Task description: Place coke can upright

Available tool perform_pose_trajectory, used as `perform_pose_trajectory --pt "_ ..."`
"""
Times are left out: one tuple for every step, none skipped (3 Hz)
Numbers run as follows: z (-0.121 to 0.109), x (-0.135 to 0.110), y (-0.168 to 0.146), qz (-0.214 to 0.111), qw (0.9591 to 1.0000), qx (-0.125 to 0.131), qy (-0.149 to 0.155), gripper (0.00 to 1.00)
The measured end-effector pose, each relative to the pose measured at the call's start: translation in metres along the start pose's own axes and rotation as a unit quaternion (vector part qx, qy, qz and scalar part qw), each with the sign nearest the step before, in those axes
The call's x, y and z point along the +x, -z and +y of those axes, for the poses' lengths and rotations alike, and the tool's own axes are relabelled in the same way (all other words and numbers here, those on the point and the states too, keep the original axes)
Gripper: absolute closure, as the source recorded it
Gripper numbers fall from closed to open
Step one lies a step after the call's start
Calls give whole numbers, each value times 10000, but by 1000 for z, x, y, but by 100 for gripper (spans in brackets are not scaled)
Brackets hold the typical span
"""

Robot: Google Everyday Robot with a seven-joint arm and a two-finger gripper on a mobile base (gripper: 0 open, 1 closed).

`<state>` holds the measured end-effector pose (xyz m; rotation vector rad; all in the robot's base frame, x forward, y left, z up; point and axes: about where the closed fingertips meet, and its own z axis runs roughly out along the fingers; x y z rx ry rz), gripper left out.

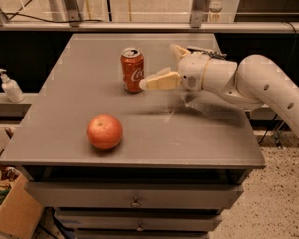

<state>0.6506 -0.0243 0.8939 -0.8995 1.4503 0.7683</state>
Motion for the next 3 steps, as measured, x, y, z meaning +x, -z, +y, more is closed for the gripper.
perform_pose_trajectory --pt "-6 -4 33 296 9992 38 256 0" --pt "-7 9 68 550 9979 56 323 0" --pt "-7 9 68 550 9979 56 323 0"
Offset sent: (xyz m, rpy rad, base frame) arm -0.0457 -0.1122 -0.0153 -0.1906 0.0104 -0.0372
